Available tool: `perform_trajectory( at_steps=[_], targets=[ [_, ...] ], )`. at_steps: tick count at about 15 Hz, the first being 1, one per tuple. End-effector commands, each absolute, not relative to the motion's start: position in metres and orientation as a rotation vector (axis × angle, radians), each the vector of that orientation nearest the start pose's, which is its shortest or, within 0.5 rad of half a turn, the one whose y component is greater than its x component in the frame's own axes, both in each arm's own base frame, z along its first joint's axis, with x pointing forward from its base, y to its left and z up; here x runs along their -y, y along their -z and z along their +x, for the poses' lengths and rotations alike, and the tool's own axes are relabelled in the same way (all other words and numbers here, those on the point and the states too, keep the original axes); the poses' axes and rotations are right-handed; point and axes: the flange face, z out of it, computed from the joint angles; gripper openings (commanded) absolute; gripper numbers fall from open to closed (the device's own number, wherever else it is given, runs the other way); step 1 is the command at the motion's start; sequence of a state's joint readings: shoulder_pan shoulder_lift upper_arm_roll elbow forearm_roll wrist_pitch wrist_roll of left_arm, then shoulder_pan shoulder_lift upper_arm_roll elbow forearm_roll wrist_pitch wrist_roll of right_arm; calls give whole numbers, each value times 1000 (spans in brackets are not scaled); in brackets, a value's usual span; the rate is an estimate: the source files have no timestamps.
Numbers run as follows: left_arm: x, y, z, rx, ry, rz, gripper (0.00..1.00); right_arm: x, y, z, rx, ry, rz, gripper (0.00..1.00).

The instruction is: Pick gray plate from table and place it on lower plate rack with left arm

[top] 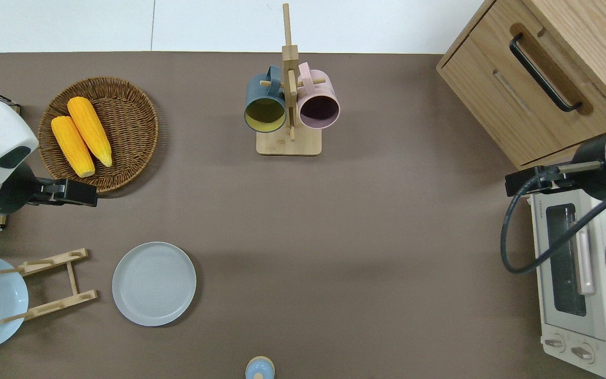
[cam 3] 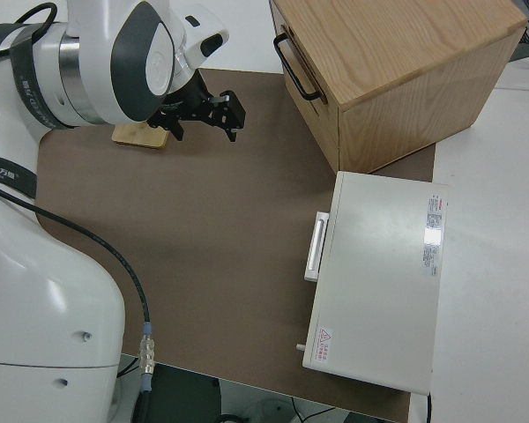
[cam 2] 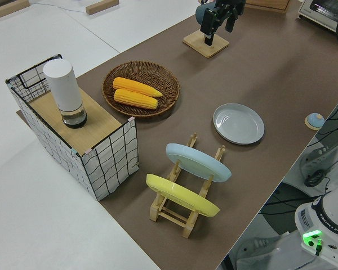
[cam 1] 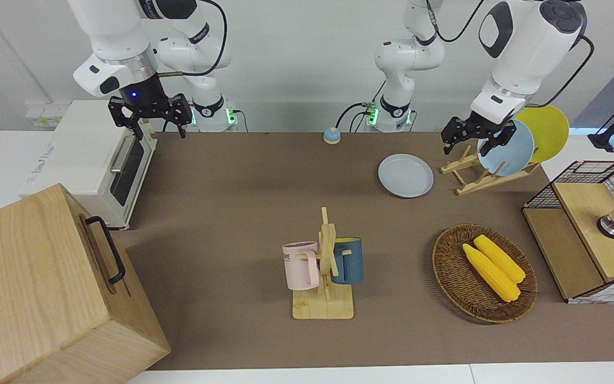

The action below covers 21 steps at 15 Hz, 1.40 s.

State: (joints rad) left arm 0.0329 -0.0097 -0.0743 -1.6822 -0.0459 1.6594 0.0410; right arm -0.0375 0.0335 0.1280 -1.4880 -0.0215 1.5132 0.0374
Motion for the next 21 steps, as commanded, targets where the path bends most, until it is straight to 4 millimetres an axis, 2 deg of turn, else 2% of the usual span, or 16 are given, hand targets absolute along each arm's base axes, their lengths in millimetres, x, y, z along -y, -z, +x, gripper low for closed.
perform_trajectory(
  at_steps=[1,7,15,18,20,21],
  targets=[
    [23,-583,557,-102,-7,-3170,998,-45,-643,559,58,-19,-3160,983],
    [30,-583,555,-132,-17,-3165,998,-45,-643,559,58,-17,-3160,983],
    [27,-582,552,-127,-51,-3165,998,-45,-643,559,58,-19,-3160,983],
    [29,-575,547,-125,-100,-3159,995,-45,-643,559,55,-17,-3160,983],
    [30,-559,542,-124,-154,-3138,995,-45,-643,559,58,-19,-3160,983],
    [30,-558,542,-124,-159,-3140,995,-45,-643,559,58,-17,-3160,983]
  ],
)
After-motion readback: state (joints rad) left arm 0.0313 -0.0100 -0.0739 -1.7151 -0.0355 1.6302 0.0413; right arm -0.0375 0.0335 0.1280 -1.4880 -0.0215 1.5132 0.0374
